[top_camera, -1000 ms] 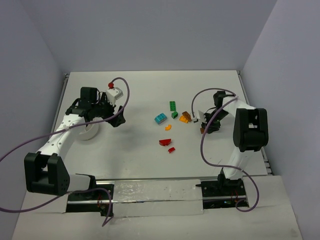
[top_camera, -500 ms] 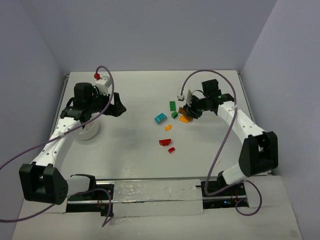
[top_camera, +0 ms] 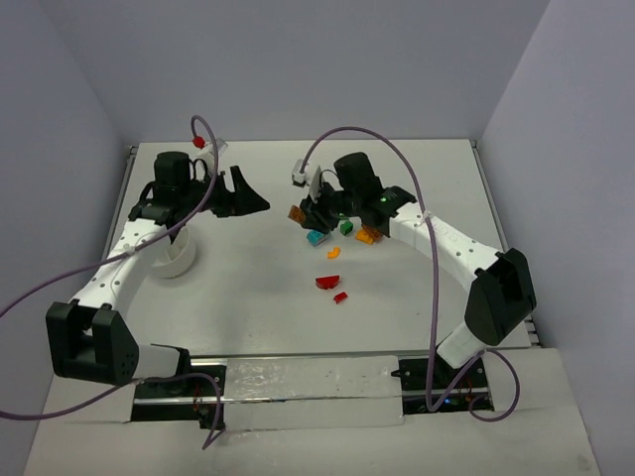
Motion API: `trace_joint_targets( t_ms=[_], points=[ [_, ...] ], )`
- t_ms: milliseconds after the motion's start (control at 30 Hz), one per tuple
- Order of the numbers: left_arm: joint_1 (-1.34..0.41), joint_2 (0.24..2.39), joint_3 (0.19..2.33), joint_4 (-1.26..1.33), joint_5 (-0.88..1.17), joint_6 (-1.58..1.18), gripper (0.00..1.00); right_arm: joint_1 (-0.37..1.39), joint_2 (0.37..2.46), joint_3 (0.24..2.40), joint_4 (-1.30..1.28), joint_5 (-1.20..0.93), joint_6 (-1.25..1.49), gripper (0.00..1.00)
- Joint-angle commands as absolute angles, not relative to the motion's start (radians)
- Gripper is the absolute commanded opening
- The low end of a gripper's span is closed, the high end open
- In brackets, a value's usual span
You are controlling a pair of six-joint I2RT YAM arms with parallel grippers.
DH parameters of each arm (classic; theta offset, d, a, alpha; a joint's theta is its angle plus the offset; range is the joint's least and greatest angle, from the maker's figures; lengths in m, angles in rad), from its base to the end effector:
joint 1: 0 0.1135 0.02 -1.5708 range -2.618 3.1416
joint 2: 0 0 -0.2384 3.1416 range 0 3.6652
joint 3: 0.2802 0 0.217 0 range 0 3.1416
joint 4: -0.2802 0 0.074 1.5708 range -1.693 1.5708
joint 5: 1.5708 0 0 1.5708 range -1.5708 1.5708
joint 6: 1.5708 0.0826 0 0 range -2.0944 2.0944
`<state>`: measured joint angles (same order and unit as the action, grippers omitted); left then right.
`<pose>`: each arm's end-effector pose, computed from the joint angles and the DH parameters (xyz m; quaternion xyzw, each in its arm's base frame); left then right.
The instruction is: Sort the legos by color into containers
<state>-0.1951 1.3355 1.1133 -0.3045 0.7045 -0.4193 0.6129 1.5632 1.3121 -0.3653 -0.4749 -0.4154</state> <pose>0.2834 -0.1105 0.2891 0.0800 0.8277 -0.4266 0.3557 0.2690 0.2353 0.2730 -0.5187 0.6986 0.2519 0.4236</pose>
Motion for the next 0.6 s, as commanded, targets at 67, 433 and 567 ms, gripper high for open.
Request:
trace_joint_targets(
  t_ms=[67, 433, 567],
  points=[
    [-0.255, 1.365, 1.148, -0.236, 0.777, -0.491, 0.86, 0.68, 1.589, 1.411, -0.338, -0.385, -0.328, 0.0],
    [-0.301, 1.399, 1.16, -0.229, 0.786, -0.499, 0.73, 0.733, 1.611, 1.458, -0.351, -0.365, -0.322, 0.0],
    [-0.301, 1.413, 1.161, -0.21, 0.808, -0.522, 0.61, 0.747, 1.612, 1.463, -0.357, -0.364, -0.325, 0.0]
  ],
)
